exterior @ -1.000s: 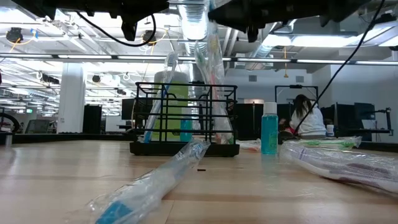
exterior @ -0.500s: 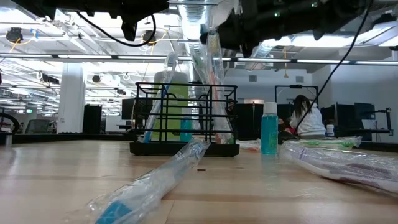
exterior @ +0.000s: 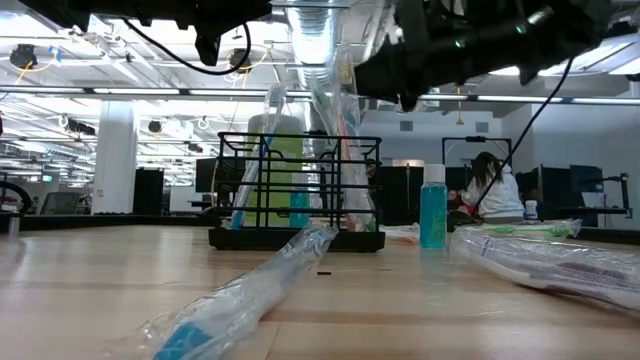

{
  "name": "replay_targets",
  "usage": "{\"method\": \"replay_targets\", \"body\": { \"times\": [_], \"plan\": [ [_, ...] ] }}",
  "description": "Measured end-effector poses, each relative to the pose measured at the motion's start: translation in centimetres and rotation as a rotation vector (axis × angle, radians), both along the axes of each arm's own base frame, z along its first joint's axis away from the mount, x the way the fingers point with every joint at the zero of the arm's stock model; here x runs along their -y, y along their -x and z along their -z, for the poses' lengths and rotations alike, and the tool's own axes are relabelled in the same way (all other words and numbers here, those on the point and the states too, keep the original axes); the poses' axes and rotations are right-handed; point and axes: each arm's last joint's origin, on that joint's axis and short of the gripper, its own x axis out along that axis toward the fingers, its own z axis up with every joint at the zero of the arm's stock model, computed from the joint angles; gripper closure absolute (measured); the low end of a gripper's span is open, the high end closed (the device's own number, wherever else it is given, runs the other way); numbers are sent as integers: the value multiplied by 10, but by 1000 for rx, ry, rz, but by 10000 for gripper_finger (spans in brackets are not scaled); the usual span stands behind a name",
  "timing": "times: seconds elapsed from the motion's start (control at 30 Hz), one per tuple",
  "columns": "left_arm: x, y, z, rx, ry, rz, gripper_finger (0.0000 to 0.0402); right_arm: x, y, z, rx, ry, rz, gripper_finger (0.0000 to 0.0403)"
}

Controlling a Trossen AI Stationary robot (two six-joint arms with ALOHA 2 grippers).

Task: Pick & Place toothbrushing station
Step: Put the top blue toothbrush into the wire organizer

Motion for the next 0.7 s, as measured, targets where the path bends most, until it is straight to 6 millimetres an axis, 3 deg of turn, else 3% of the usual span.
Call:
{"method": "replay_targets", "body": {
  "times": [0.2, 0.5, 0.7],
  "plan": [
    [0, 0, 0, 0, 0, -3, 344, 2, 15, 11, 86, -63, 7, 398],
    [0, 0, 0, 0, 0, -8, 344, 2, 14, 20, 57, -91, 12, 394],
    [0, 0, 0, 0, 0, -8, 344, 2, 14, 20, 50, -90, 13, 370]
  ]
}}
